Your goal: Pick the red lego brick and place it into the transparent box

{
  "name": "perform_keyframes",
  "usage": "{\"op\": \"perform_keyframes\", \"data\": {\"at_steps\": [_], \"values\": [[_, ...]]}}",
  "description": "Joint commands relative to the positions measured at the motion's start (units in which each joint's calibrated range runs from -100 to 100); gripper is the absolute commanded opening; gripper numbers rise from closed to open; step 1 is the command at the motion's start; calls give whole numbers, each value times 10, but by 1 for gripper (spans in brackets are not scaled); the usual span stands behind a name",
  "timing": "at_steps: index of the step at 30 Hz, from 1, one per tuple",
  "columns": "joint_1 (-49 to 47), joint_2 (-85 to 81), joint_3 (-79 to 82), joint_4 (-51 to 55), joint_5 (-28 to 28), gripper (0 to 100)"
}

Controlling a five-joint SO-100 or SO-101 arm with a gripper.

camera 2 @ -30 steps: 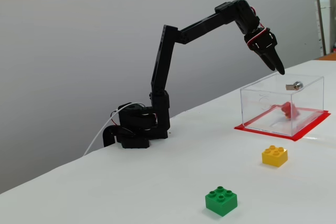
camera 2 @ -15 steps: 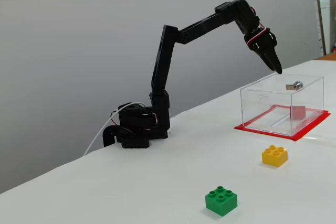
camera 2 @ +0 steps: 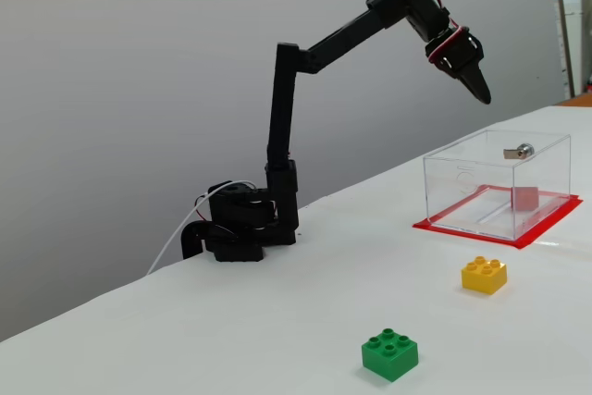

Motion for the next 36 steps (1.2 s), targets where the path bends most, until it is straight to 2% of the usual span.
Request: {"op": "perform_keyframes", "data": {"at_steps": [1, 8, 18, 36], "values": [[24, -68, -15, 1, -1, 2], [84, -152, -14, 2, -1, 2], [195, -261, -14, 73, -2, 2], [455, -407, -14, 107, -2, 2]]}}
